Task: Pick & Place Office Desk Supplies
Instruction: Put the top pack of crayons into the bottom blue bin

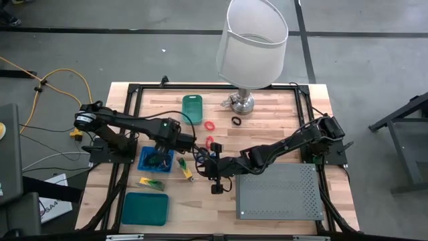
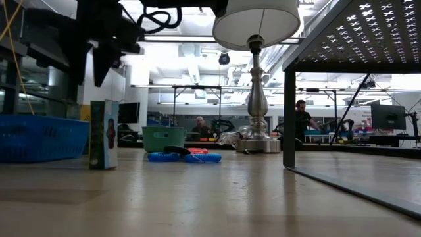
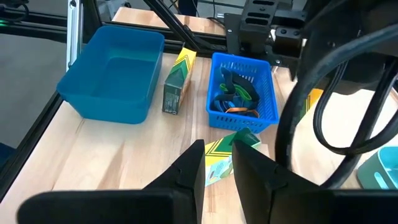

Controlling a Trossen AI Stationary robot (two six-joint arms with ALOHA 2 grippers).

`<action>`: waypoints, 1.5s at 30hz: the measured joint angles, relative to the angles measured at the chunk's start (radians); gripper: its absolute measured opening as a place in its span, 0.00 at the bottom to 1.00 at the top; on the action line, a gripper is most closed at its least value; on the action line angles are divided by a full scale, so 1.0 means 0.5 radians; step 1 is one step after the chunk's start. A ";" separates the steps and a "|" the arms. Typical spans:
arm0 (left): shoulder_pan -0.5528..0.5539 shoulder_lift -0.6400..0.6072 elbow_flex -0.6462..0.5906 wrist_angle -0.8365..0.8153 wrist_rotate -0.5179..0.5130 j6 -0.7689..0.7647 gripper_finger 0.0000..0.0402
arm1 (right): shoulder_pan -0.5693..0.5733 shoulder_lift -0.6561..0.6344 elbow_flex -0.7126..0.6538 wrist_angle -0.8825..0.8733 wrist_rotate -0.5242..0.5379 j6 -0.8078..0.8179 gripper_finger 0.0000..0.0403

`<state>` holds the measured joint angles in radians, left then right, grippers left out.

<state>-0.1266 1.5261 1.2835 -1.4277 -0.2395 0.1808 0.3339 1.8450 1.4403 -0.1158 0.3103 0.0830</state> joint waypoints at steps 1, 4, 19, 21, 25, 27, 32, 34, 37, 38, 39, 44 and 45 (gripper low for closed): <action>0.010 0.000 0.000 -0.007 0.043 0.001 0.41 | 0.000 0.000 0.000 0.000 0.000 0.000 0.17; 0.043 0.000 -0.001 -0.005 0.162 0.010 0.41 | -0.001 0.000 0.000 0.000 0.000 0.000 0.17; 0.111 0.005 -0.024 -0.008 0.181 0.124 0.76 | -0.001 0.000 0.000 0.000 0.000 -0.001 0.17; 0.118 0.010 -0.067 -0.005 0.109 0.122 0.77 | -0.001 0.000 0.000 0.000 0.001 -0.001 0.17; 0.119 0.012 -0.182 0.052 0.051 0.150 0.77 | -0.001 0.000 0.000 -0.001 0.001 -0.001 0.17; 0.119 0.013 -0.210 0.058 0.041 0.154 0.77 | -0.001 0.000 0.000 0.000 0.000 -0.001 0.17; 0.119 0.020 -0.242 0.119 -0.097 0.231 0.77 | -0.001 0.000 0.000 0.000 0.000 -0.001 0.17; 0.119 0.020 -0.258 0.166 -0.109 0.276 0.77 | -0.001 0.000 0.000 -0.001 0.000 -0.001 0.17; 0.119 0.036 -0.273 0.174 -0.108 0.290 0.77 | -0.001 0.000 0.000 0.000 0.000 -0.001 0.17; 0.120 0.045 -0.281 0.185 -0.108 0.290 0.77 | -0.001 0.000 0.000 0.000 0.000 0.000 0.17; 0.127 0.054 -0.292 0.193 -0.107 0.290 0.77 | -0.001 0.000 0.000 0.000 0.001 -0.001 0.17; 0.180 0.137 -0.317 0.197 -0.119 0.325 0.77 | 0.000 0.001 0.000 0.014 0.000 -0.001 0.17; 0.189 0.160 -0.316 0.196 -0.143 0.331 0.77 | -0.001 0.001 0.000 0.019 0.000 0.000 0.17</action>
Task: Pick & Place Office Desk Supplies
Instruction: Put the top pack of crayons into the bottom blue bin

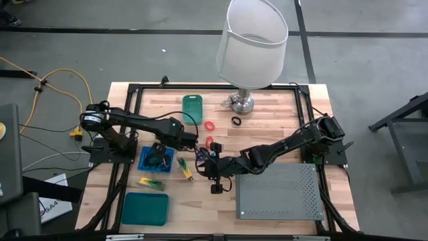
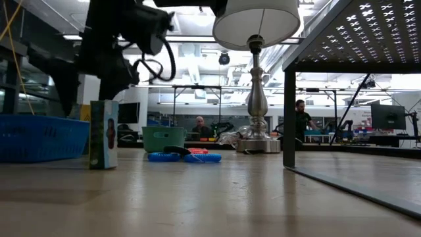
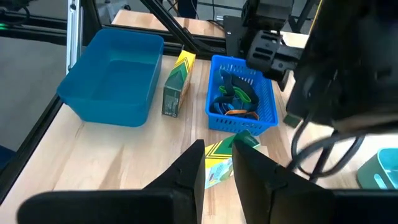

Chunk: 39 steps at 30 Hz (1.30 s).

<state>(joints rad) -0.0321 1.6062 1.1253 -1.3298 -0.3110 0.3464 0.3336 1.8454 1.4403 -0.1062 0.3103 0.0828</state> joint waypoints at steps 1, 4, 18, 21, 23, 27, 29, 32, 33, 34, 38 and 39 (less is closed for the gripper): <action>0.013 0.024 0.000 -0.001 -0.028 0.014 0.77 | 0.000 0.000 0.000 0.005 0.001 0.000 0.17; 0.060 0.107 0.000 -0.002 -0.051 0.064 0.77 | 0.000 0.000 0.000 0.022 0.001 0.000 0.17; 0.209 0.357 -0.009 -0.096 -0.080 0.045 0.57 | 0.000 0.000 0.000 0.028 0.000 0.000 0.17; 0.209 0.357 -0.009 -0.121 -0.080 -0.001 0.47 | 0.000 0.000 0.000 0.028 0.001 0.000 0.17; 0.209 0.357 -0.009 -0.125 -0.080 -0.009 0.40 | 0.000 0.000 0.000 0.028 0.000 0.000 0.17; 0.209 0.357 -0.009 -0.143 -0.057 -0.021 0.30 | 0.000 0.000 0.000 0.028 0.000 0.000 0.17; 0.209 0.357 -0.009 -0.154 -0.051 -0.053 0.26 | 0.000 0.000 0.000 0.028 0.000 0.000 0.17; 0.209 0.357 -0.009 -0.191 -0.050 -0.110 0.24 | 0.000 0.000 0.000 0.028 0.000 0.000 0.17; 0.209 0.357 -0.009 -0.211 -0.050 -0.123 0.24 | 0.000 0.000 0.000 0.028 0.000 0.000 0.17; 0.209 0.357 -0.009 -0.227 -0.050 -0.130 0.24 | 0.000 0.000 0.000 0.027 0.000 0.000 0.17; 0.209 0.347 -0.007 -0.283 -0.050 -0.176 0.25 | 0.000 0.000 0.000 0.027 0.000 0.000 0.17; 0.209 0.336 -0.007 -0.295 -0.050 -0.181 0.25 | 0.001 0.000 0.000 0.027 0.000 0.000 0.17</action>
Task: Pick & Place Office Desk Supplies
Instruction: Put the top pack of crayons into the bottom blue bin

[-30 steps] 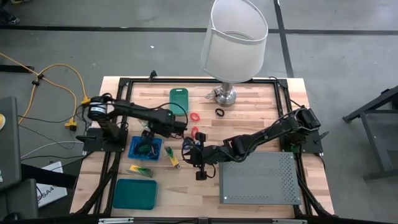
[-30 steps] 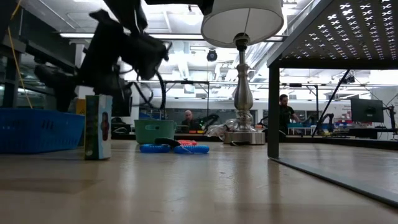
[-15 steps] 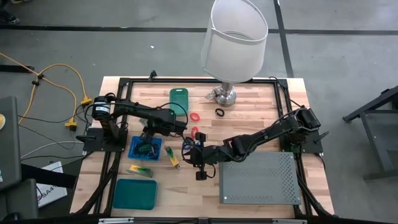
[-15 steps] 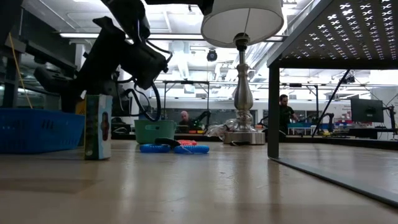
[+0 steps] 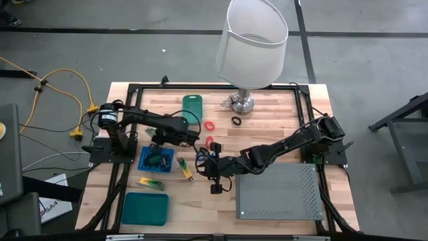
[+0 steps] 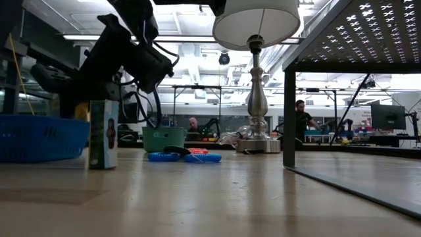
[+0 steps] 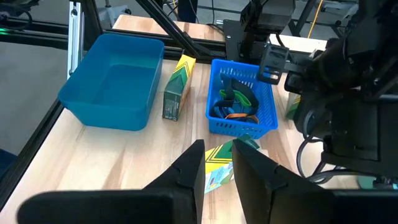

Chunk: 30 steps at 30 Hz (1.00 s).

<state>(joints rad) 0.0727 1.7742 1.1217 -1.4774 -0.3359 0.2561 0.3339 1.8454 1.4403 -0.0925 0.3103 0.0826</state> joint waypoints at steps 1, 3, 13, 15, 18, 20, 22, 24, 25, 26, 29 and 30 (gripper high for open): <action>0.000 -0.016 0.000 -0.004 0.000 -0.001 0.25 | 0.000 0.000 0.000 0.000 0.000 0.000 0.17; 0.000 -0.061 0.001 -0.005 0.013 -0.005 0.25 | 0.000 0.000 0.000 0.000 0.000 0.000 0.17; 0.000 -0.490 0.005 -0.027 0.062 -0.026 0.25 | 0.000 0.000 0.000 0.000 0.000 0.000 0.17; 0.000 -0.583 0.006 -0.025 0.068 -0.067 0.25 | -0.001 0.000 0.000 0.000 0.000 0.000 0.17; -0.002 -0.698 0.007 -0.024 0.138 -0.139 0.25 | 0.000 0.000 0.000 0.000 0.000 0.000 0.17; -0.019 -0.759 0.007 -0.025 0.207 -0.195 0.25 | -0.001 0.000 0.000 0.000 0.000 0.000 0.17; -0.043 -0.815 0.007 -0.024 0.294 -0.236 0.25 | -0.001 0.000 0.000 0.000 0.000 0.000 0.17; -0.068 -0.871 0.007 -0.023 0.387 -0.253 0.25 | 0.000 0.000 0.000 0.000 0.000 0.000 0.17; -0.080 -0.897 0.007 -0.024 0.443 -0.252 0.25 | 0.000 0.000 0.000 0.000 0.000 0.001 0.17; -0.093 -0.925 0.007 -0.024 0.506 -0.253 0.25 | 0.000 0.000 0.000 0.000 0.000 0.000 0.17; -0.130 -1.022 0.007 -0.023 0.653 -0.254 0.25 | 0.000 0.000 0.000 0.000 0.000 0.000 0.17; -0.143 -1.053 0.007 -0.023 0.674 -0.256 0.25 | 0.000 0.000 0.000 0.000 0.000 0.000 0.17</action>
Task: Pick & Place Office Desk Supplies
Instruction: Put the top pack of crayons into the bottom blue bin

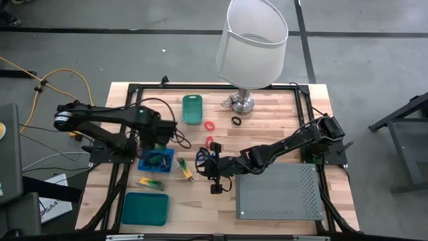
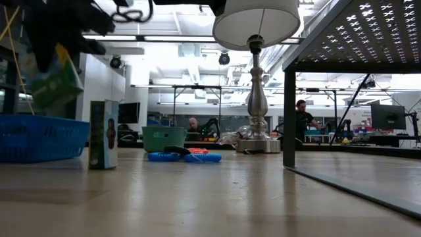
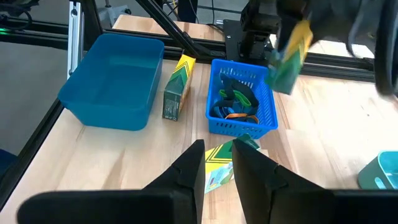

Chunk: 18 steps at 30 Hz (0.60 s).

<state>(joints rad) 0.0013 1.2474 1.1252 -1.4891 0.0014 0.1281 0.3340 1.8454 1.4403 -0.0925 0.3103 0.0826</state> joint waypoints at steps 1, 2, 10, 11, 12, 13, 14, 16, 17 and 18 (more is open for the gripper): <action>-0.012 -0.032 0.000 -0.001 0.015 -0.007 0.25 | -0.001 0.000 0.000 0.000 0.000 0.001 0.17; -0.022 -0.063 0.000 -0.001 0.030 -0.023 0.25 | 0.000 0.000 0.000 0.000 0.000 0.000 0.17; -0.143 -0.271 0.000 0.012 0.277 -0.193 0.25 | -0.001 0.000 0.000 0.000 0.000 0.001 0.17; -0.173 -0.284 0.000 0.023 0.306 -0.223 0.25 | 0.000 0.000 0.000 0.000 0.000 0.000 0.17; -0.209 -0.295 0.000 0.037 0.340 -0.251 0.25 | 0.000 0.000 0.000 0.000 0.000 0.000 0.17; -0.246 -0.304 0.000 0.059 0.373 -0.278 0.25 | 0.000 0.000 0.000 0.000 0.000 0.001 0.17; -0.288 -0.308 0.000 0.086 0.412 -0.307 0.25 | 0.000 0.000 0.000 0.000 0.001 0.000 0.17; -0.379 -0.311 0.000 0.134 0.485 -0.360 0.25 | 0.000 0.000 0.000 0.000 0.001 0.000 0.17; -0.429 -0.312 -0.001 0.160 0.514 -0.386 0.25 | 0.000 0.000 0.000 0.000 0.000 0.000 0.17; -0.483 -0.312 -0.001 0.191 0.541 -0.417 0.25 | 0.000 0.000 0.000 0.000 0.000 0.000 0.17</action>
<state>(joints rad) -0.2400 1.0916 1.1248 -1.3938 0.2717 -0.0802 0.3340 1.8454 1.4403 -0.0925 0.3104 0.0826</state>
